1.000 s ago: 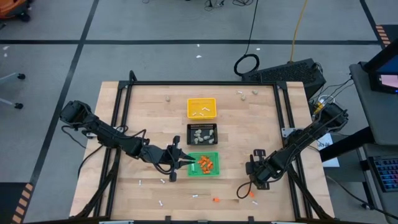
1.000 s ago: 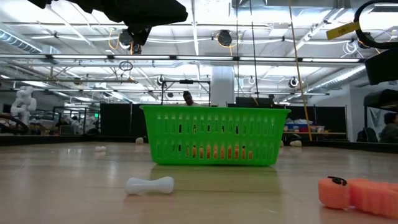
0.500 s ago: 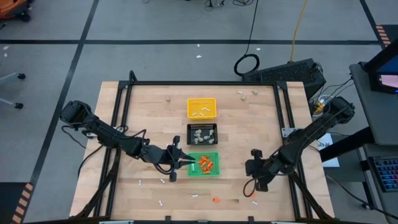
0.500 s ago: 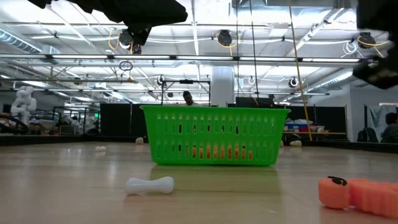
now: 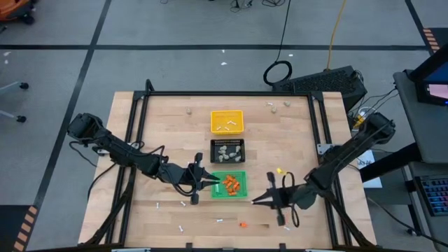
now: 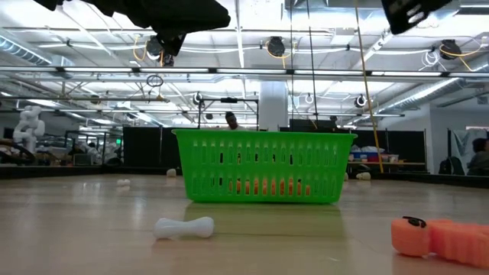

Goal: Sort Halloween decoration
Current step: Put the white bone toy into the yellow basket

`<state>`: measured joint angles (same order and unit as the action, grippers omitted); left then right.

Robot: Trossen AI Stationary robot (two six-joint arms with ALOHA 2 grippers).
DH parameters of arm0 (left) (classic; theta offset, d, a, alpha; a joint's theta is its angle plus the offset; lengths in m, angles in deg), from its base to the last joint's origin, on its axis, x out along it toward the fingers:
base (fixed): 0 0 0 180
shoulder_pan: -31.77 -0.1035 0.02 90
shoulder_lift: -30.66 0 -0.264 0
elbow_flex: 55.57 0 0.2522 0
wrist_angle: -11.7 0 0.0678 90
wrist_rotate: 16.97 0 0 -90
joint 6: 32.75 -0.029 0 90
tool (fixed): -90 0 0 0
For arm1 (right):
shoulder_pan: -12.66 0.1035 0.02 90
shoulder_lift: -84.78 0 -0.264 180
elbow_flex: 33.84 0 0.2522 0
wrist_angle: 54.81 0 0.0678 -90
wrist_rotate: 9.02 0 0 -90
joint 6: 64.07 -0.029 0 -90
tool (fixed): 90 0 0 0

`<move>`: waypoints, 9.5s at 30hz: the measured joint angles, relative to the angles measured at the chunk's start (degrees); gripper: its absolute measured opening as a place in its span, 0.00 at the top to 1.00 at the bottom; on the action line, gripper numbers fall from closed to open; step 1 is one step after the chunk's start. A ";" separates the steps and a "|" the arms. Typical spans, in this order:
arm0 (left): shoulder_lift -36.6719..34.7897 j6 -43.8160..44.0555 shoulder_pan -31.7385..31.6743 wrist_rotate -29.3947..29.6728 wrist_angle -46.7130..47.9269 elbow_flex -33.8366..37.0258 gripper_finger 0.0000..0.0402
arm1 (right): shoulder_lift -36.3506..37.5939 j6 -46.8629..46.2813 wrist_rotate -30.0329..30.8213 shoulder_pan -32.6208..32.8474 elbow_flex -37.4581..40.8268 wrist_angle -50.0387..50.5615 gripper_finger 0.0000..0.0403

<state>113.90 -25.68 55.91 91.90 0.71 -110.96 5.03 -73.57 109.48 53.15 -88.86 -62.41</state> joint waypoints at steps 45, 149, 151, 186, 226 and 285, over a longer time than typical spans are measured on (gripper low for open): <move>0.00 -1.62 -0.15 0.00 0.07 0.02 0.88 | -15.55 13.40 -15.45 -22.51 16.58 -62.01 1.00; 0.00 -1.95 -0.15 1.57 3.23 0.02 0.88 | -24.47 13.60 -34.54 -66.11 -26.50 32.92 0.91; 0.00 -1.82 -0.15 1.57 3.15 0.02 0.88 | -23.52 13.59 -34.56 -65.85 -26.48 33.43 0.87; -0.02 13.70 4.30 4.13 23.33 -2.14 0.88 | 15.24 1.37 -11.69 -12.33 13.87 11.14 0.70; 10.29 36.03 18.36 -9.71 49.77 -9.20 0.66 | 6.94 4.62 -12.02 -8.87 14.07 5.19 0.70; 14.56 -8.00 9.90 -21.81 52.63 -9.38 0.85 | 6.94 4.61 -12.05 -8.88 14.04 6.66 0.70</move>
<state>128.46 -33.68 65.81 70.09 53.34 -120.33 11.96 -68.96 97.43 44.26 -74.82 -55.75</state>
